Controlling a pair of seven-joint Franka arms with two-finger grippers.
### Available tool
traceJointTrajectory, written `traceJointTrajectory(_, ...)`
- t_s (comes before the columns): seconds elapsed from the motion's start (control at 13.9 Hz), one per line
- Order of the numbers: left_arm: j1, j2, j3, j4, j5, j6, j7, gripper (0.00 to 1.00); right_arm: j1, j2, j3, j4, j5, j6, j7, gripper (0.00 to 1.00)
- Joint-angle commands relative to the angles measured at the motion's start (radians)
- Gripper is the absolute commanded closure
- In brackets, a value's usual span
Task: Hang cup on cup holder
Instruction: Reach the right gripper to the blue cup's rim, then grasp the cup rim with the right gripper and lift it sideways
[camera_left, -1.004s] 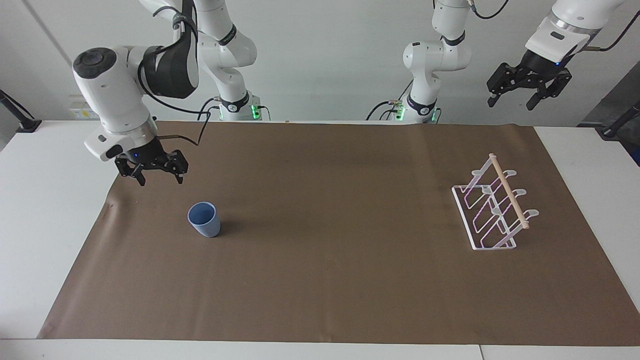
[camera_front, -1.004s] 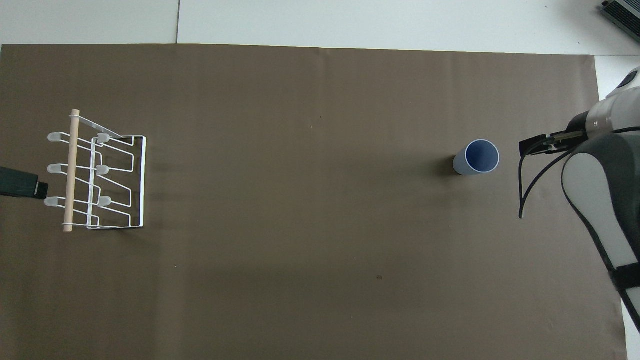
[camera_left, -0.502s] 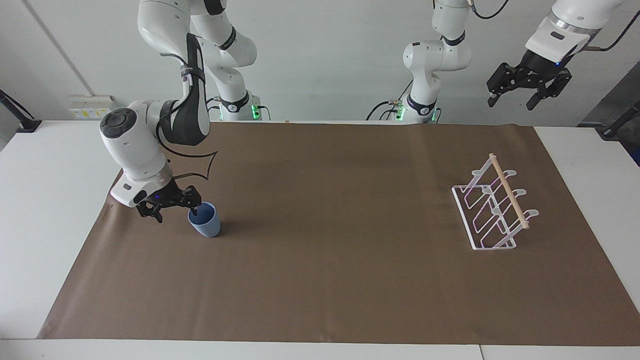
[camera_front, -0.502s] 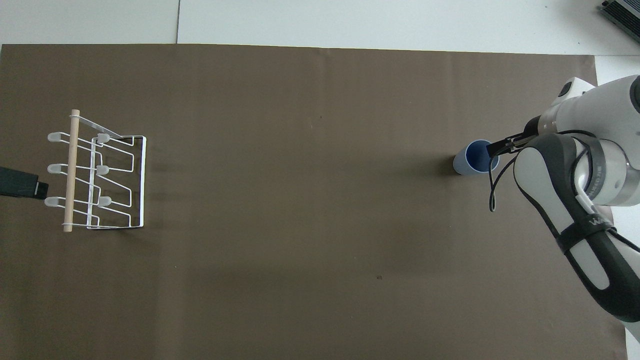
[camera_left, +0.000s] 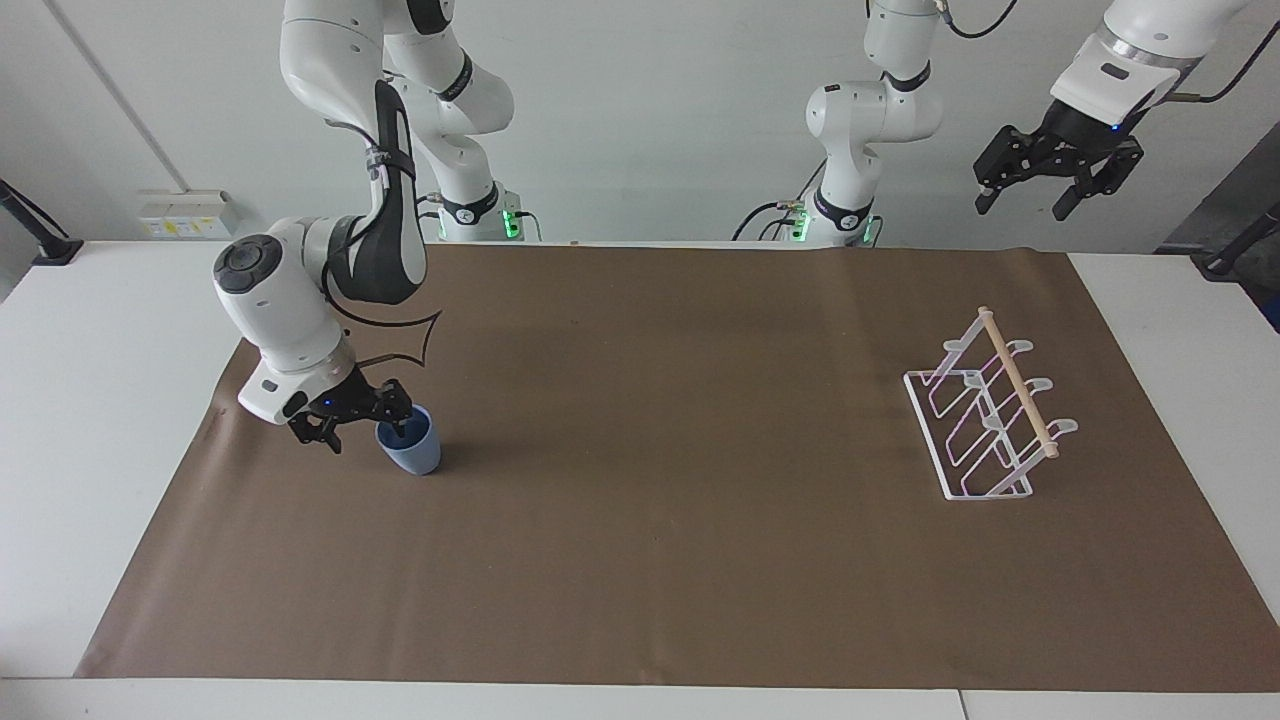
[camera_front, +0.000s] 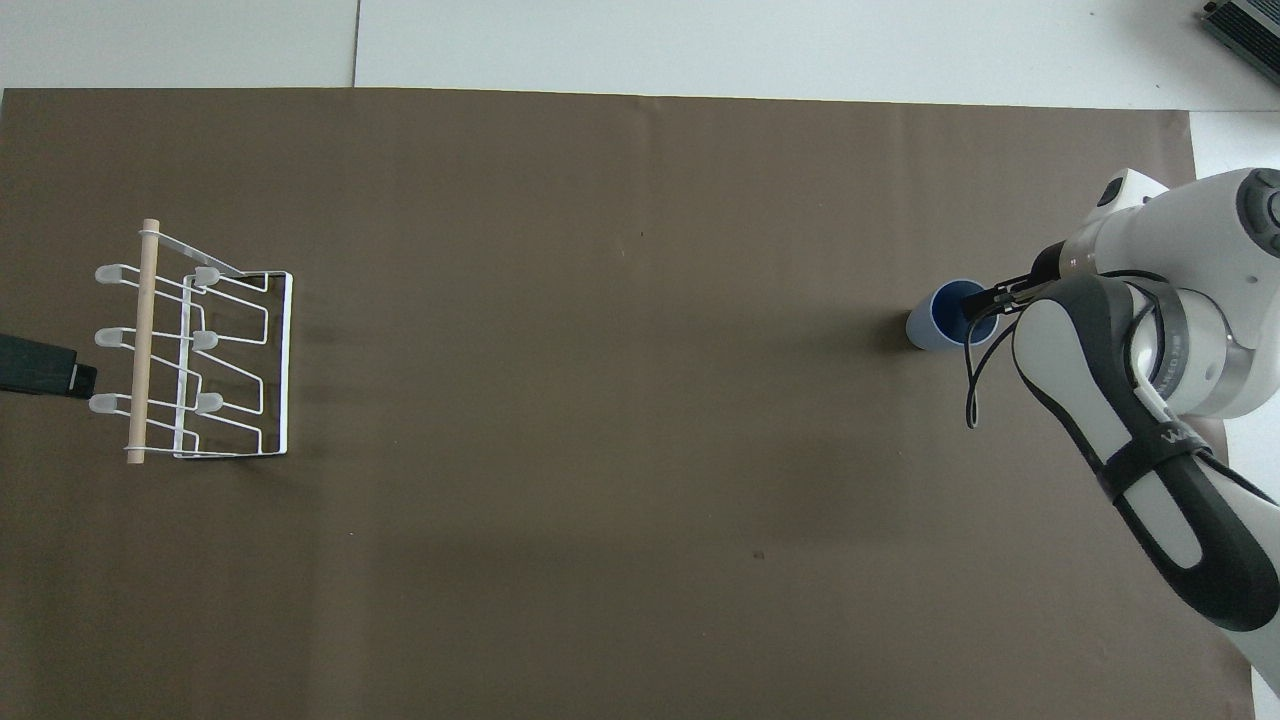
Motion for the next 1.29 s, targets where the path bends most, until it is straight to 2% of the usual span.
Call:
traceJointTrajectory(0.0, 0.006, -0.026, -0.008, -0.021, 0.017, -0.015, -0.007, 0.00, -0.007, -0.005, 0.006, -0.014, 0.029, 0.020, -0.030, 0.52)
traceJointTrajectory(0.07, 0.006, -0.028, -0.008, -0.021, 0.017, -0.016, -0.007, 0.00, -0.008, -0.005, 0.006, -0.017, 0.029, 0.022, -0.032, 0.69)
traceJointTrajectory(0.14, 0.006, -0.028, -0.009, -0.023, 0.017, -0.016, -0.005, 0.00, -0.005, -0.005, 0.006, -0.023, 0.029, 0.022, -0.030, 0.96)
traceJointTrajectory(0.22, 0.006, -0.028, -0.009, -0.024, 0.017, -0.018, -0.005, 0.00, 0.001, -0.005, 0.006, -0.023, 0.031, 0.022, -0.015, 1.00)
traceJointTrajectory(0.57, 0.000, -0.029, -0.009, -0.027, 0.017, -0.018, -0.005, 0.00, 0.001, -0.005, 0.008, 0.009, 0.031, -0.010, -0.009, 1.00)
traceJointTrajectory(0.93, 0.003, -0.029, -0.008, -0.027, 0.017, -0.018, -0.008, 0.00, 0.001, -0.050, 0.041, 0.087, 0.032, -0.073, 0.060, 1.00)
traceJointTrajectory(1.0, 0.003, -0.029, -0.008, -0.029, 0.017, -0.016, -0.008, 0.00, -0.001, -0.051, 0.057, 0.110, 0.049, -0.085, 0.071, 1.00)
traceJointTrajectory(1.22, 0.002, -0.042, -0.011, -0.021, 0.017, -0.004, -0.011, 0.00, -0.001, -0.051, 0.058, 0.173, 0.213, -0.110, 0.076, 1.00)
